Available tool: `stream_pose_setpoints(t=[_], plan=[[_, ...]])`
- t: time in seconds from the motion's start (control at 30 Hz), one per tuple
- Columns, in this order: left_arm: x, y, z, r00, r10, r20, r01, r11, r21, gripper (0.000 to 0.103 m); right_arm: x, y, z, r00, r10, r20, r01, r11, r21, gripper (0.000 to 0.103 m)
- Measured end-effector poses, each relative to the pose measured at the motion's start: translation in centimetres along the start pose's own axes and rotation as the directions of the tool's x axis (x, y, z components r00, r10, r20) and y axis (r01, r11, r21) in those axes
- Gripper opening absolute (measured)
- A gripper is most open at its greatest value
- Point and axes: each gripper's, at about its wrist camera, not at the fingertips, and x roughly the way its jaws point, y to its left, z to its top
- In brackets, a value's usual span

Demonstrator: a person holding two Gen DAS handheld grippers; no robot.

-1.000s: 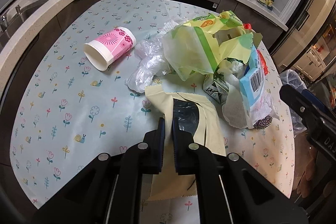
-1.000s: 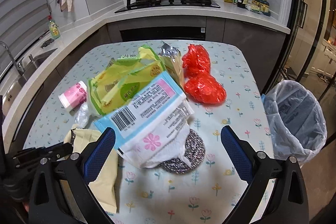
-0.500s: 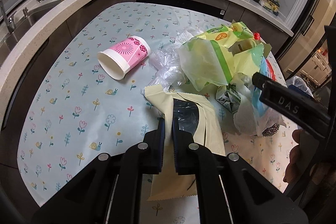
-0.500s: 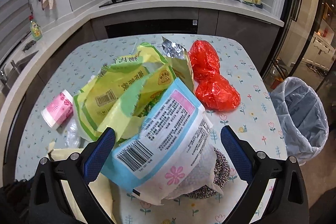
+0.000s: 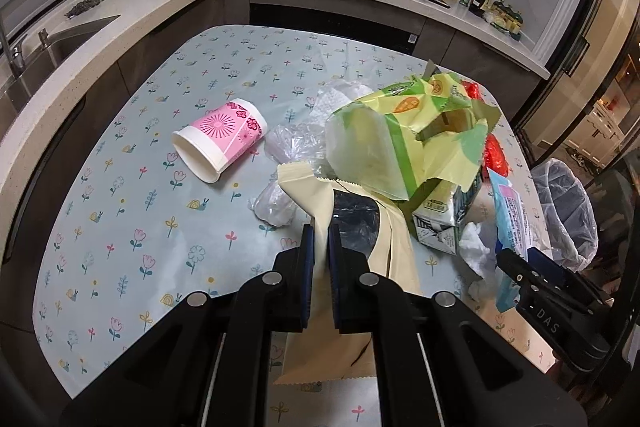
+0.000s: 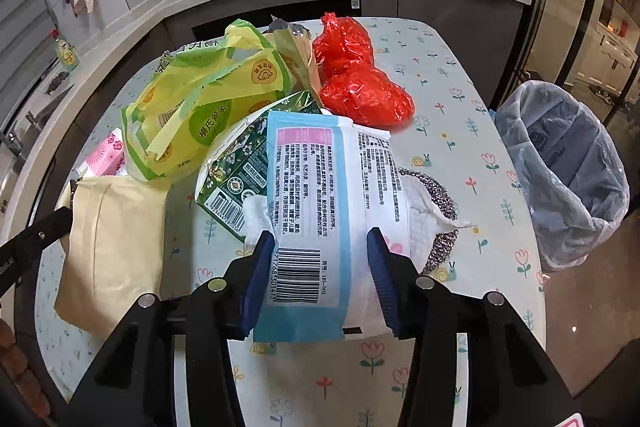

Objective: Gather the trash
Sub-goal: 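Carry both items to the bin and open both grippers to drop them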

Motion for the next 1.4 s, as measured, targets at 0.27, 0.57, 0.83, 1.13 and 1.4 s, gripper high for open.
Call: stream_pose_setpoints(t=[0.27,0.57,0.83,1.13,1.4], plan=[[-1.6,-2.5,-0.4,0.999,-0.038,0.017,0.037,0.998,0.048,0.007,-3.2,-1.9,0.0,0.996,0.057,0.063,-0.059,0.998,0.027,0.025],[-3.4,-6.1,-0.5,0.995,-0.088,0.043,0.082,0.990,0.110,0.007,-6.0,-4.4,0.3,0.989,0.066,0.135,-0.074,0.996,0.058,0.022],[-4.5,-10.2,0.1,0.985,-0.156,0.068,0.141,0.974,0.178,0.007,-8.3,-8.5,0.5,0.979,0.007,0.202,-0.034,0.991,0.130,0.022],[-4.4,-16.7,1.2,0.962,-0.266,0.053,0.243,0.931,0.271,0.007,-10.0,-15.6,0.2,0.963,-0.129,0.235,0.067,0.965,0.254,0.022],[-2.3,-25.2,3.0,0.925,-0.379,0.031,0.341,0.862,0.375,0.007,-9.4,-23.4,0.5,0.953,-0.221,0.207,0.132,0.919,0.372,0.022]])
